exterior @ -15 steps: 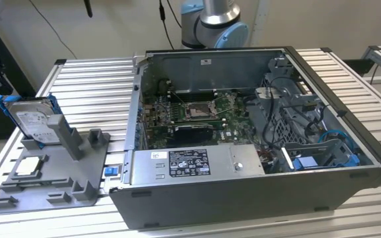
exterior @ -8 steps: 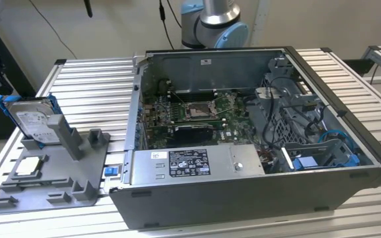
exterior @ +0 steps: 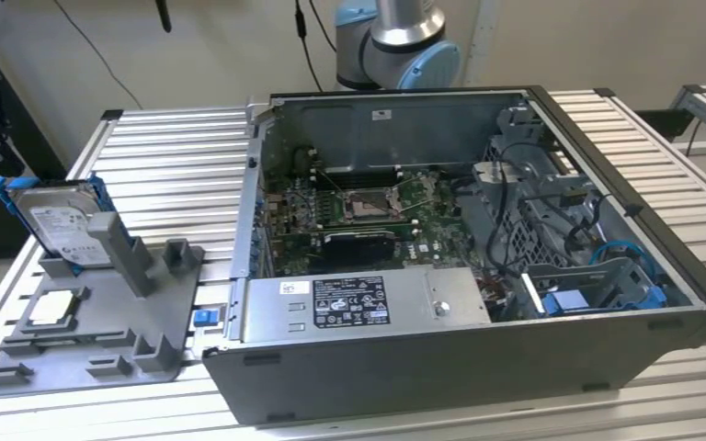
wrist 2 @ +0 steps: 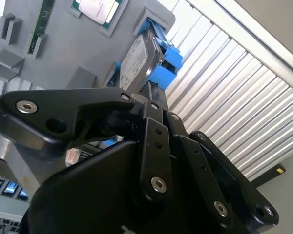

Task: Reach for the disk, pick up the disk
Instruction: 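Pick up the disk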

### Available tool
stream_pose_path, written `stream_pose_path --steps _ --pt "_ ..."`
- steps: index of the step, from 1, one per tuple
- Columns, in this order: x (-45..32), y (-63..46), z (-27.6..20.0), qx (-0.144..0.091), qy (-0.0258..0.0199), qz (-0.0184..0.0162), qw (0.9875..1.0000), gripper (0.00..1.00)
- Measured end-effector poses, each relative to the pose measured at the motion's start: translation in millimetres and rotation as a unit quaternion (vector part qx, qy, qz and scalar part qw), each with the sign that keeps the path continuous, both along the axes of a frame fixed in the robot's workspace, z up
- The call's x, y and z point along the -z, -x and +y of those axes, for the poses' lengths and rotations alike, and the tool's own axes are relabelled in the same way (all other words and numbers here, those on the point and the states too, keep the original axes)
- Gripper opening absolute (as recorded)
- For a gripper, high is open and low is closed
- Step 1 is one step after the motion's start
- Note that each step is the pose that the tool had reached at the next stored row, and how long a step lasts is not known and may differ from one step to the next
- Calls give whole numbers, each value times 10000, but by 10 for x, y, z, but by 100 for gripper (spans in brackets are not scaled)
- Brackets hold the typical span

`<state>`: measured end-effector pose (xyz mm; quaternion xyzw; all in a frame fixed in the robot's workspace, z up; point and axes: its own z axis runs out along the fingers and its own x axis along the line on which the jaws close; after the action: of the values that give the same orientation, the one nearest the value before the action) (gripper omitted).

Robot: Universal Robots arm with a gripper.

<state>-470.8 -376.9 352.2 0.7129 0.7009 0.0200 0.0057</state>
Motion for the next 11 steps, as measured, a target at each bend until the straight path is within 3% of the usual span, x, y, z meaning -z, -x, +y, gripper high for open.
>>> stream_pose_path --steps 3,6,10,11 --pt "13 0 0 91 -5 9 10000 0" --pt "20 1 1 95 -73 18 9999 0" --pt "20 0 0 102 -76 18 9999 0" --pt "20 0 0 104 -76 18 9999 100"
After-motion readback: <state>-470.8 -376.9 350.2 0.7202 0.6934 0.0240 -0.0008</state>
